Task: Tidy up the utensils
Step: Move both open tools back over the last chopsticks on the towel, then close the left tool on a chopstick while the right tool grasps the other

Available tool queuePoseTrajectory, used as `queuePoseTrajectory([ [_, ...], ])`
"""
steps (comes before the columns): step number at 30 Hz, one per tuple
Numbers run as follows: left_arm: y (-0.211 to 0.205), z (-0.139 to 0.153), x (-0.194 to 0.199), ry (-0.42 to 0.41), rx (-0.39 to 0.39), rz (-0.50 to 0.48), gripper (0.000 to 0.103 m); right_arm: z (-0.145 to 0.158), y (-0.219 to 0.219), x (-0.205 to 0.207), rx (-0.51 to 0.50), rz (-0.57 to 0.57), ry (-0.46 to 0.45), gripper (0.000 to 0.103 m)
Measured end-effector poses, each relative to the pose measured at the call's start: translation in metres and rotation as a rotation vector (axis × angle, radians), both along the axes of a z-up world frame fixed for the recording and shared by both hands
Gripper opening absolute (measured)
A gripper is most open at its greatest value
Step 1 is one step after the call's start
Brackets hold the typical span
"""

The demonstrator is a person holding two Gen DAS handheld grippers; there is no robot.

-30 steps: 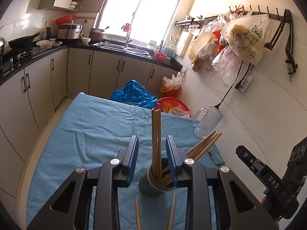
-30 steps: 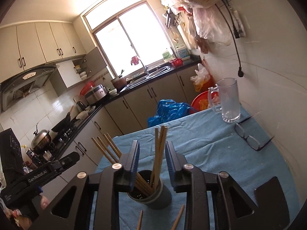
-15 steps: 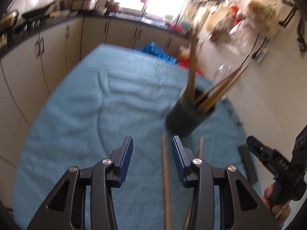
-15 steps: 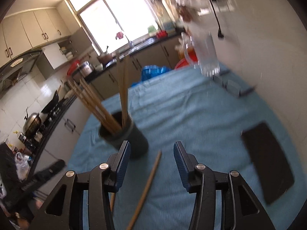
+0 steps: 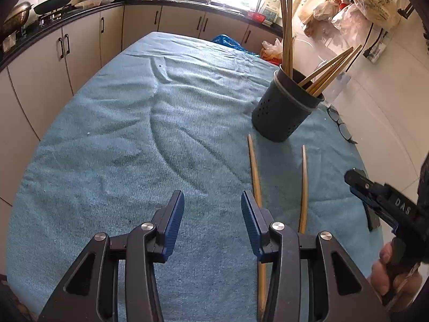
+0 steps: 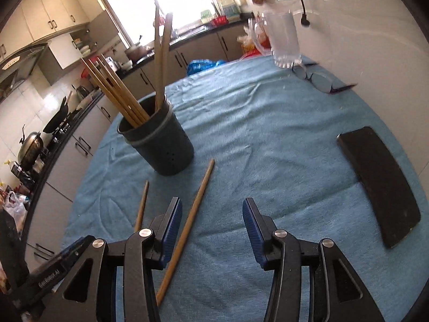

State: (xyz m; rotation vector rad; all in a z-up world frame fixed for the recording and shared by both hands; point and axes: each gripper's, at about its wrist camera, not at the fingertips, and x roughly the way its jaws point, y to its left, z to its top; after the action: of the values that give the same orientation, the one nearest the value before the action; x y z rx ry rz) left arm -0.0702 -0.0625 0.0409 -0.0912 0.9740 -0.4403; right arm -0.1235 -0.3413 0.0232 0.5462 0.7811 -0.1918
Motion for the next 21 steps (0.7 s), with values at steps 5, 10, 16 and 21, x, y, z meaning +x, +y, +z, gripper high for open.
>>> queuePoseTrajectory([
  [5, 0.000, -0.001, 0.002, 0.010, 0.008, -0.012, 0.043, -0.008, 0.004, 0.024, 0.042, 0.029, 0.065, 0.051],
  [10, 0.004, -0.003, 0.006, 0.022, 0.010, -0.008, 0.043, -0.021, 0.010, 0.054, 0.043, 0.039, 0.150, 0.040],
  [16, 0.004, -0.007, 0.011, 0.044, 0.014, -0.020, 0.043, -0.034, 0.017, 0.081, -0.008, 0.040, 0.243, 0.027],
  [21, -0.003, -0.005, 0.013, 0.054, 0.020, -0.043, 0.043, -0.035, 0.025, 0.086, -0.069, 0.066, 0.261, 0.014],
])
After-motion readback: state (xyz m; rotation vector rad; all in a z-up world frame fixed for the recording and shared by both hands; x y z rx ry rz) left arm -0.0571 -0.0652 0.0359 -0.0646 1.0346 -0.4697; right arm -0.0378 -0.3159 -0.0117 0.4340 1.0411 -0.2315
